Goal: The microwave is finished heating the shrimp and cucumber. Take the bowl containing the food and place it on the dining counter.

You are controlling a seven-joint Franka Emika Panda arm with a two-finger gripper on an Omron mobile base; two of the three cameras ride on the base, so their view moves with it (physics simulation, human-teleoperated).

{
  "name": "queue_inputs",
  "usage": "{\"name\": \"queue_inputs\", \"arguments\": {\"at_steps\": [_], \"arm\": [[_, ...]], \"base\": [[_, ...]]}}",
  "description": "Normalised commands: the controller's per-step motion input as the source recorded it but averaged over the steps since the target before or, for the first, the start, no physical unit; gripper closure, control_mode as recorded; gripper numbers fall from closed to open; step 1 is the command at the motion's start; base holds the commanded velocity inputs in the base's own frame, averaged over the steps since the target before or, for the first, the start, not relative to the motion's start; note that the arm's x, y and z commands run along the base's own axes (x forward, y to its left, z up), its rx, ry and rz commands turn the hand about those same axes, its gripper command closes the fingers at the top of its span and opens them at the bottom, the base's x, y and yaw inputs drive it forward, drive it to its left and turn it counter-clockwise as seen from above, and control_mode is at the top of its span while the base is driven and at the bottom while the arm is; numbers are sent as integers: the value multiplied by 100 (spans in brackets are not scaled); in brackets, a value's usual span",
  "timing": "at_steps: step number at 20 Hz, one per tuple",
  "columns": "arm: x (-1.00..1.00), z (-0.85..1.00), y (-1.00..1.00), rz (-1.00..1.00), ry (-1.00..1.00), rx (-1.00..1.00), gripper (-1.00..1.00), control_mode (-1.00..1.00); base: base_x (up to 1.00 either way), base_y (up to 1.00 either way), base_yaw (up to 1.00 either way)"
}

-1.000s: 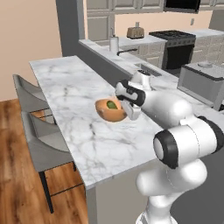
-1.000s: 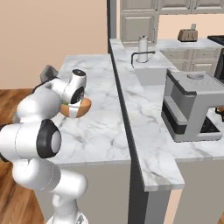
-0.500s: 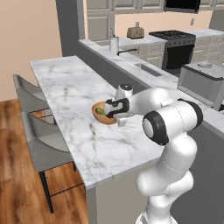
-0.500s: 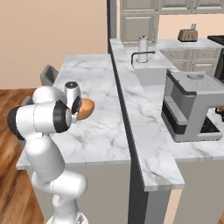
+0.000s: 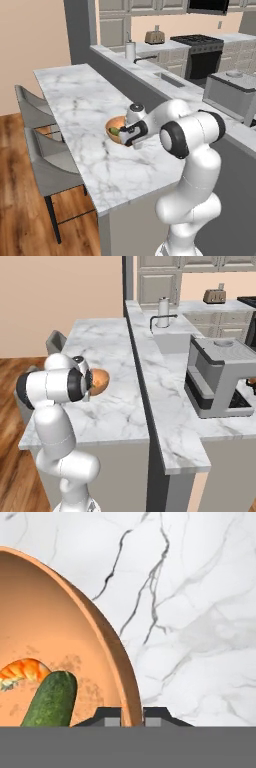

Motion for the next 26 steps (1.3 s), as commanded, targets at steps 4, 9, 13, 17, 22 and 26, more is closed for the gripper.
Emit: {"name": "queue_inputs", "arguments": {"at_steps": [4,9,13,17,22,26], "arm": [[0,-28,0,-2,0,-6,100,-100],[-6,21,0,-5,0,2,-100,-100],[-46,98,0,-8,-3,0,-100,-100],[-66,100,0,-7,-11,0,-100,-100],[-99,100,0,-2,-25,0,-100,-100],[-100,78,-3,0,-44,0,-100,-100]], "base": [[0,0,0],[0,0,0],[0,0,0],[0,0,0],[0,0,0],[0,0,0]]}}
